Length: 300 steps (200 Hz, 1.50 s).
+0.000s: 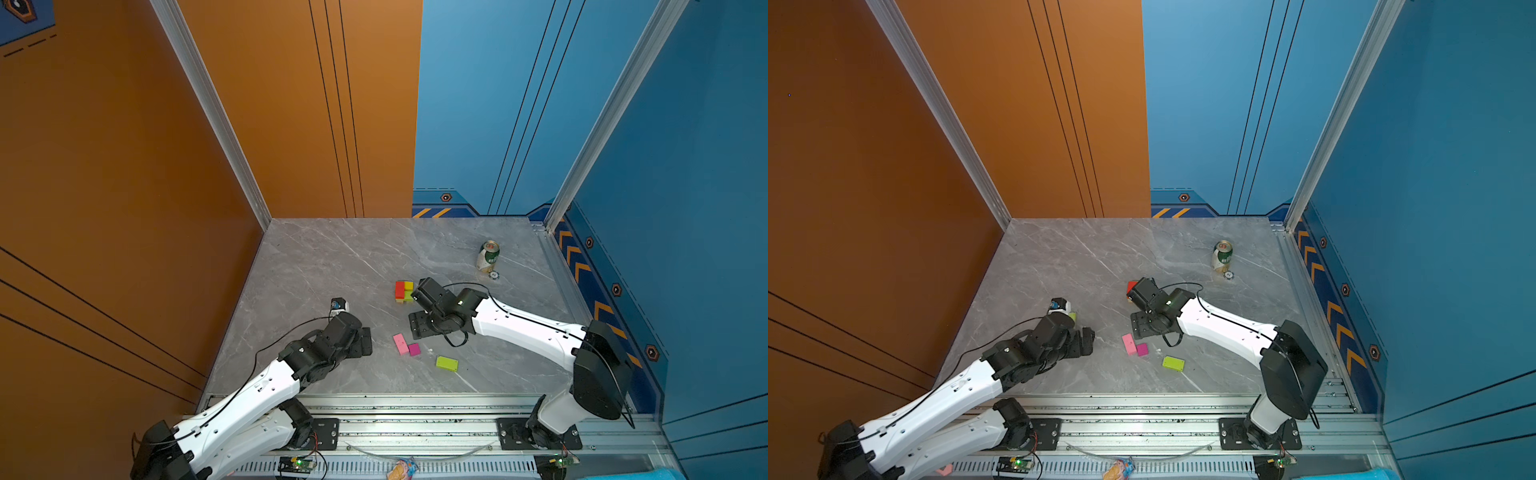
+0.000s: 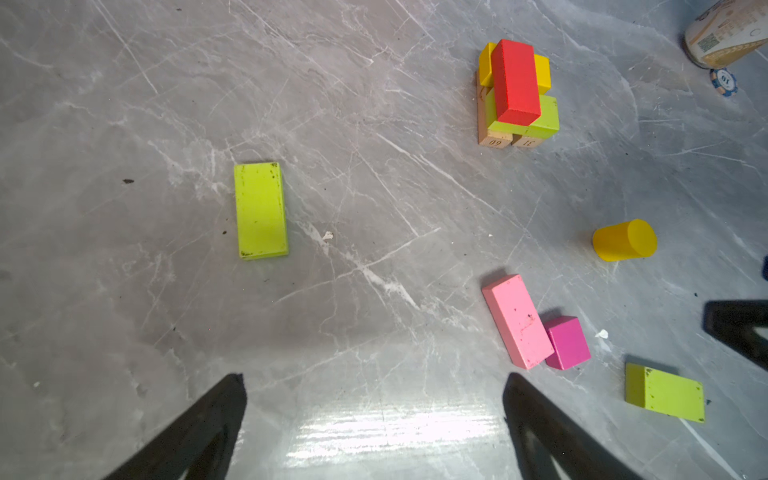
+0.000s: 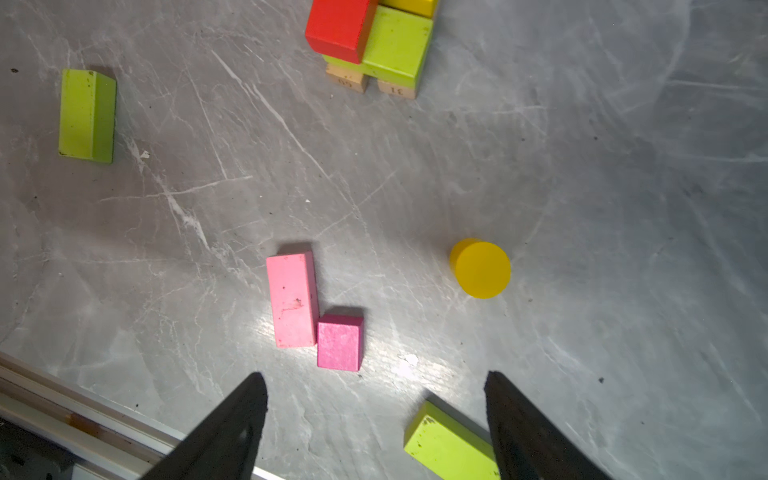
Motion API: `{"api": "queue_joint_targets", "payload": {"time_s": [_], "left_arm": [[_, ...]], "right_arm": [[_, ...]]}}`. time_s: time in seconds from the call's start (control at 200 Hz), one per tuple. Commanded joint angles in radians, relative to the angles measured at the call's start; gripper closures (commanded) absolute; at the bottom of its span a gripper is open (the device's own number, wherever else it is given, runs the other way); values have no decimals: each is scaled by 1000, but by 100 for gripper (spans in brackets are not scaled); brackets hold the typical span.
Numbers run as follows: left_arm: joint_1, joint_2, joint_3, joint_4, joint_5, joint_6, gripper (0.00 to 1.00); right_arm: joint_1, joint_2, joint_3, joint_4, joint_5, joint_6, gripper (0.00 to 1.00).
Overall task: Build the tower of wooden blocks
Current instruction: 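Move the right gripper over the pink block while the left arm retracts, then lower the right gripper around the pink block and close on it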
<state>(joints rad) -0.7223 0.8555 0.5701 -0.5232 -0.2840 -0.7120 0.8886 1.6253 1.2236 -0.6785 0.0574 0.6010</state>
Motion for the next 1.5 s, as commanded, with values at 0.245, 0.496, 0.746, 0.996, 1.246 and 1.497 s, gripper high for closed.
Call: {"api": "queue_joint_targets", "payload": {"time_s": [0.245, 0.496, 0.746, 0.996, 1.246, 1.497], "left_arm": [[-20, -121, -55, -82, 41, -61, 2], [-25, -153, -71, -90, 46, -69, 2], [-29, -149, -77, -90, 52, -69, 2], [-29, -138, -67, -89, 36, -58, 2], [-27, -118, -58, -89, 34, -35, 2], [-25, -137, -67, -89, 34, -29, 2]], "right_arm": [[48, 163, 93, 23, -55, -14, 28], [78, 219, 115, 44, -73, -13, 34], [85, 259, 124, 59, -85, -12, 39], [92, 297, 133, 60, -90, -8, 41], [98, 332, 155, 50, -96, -4, 48], [110, 361, 177, 15, -63, 0, 56]]}}
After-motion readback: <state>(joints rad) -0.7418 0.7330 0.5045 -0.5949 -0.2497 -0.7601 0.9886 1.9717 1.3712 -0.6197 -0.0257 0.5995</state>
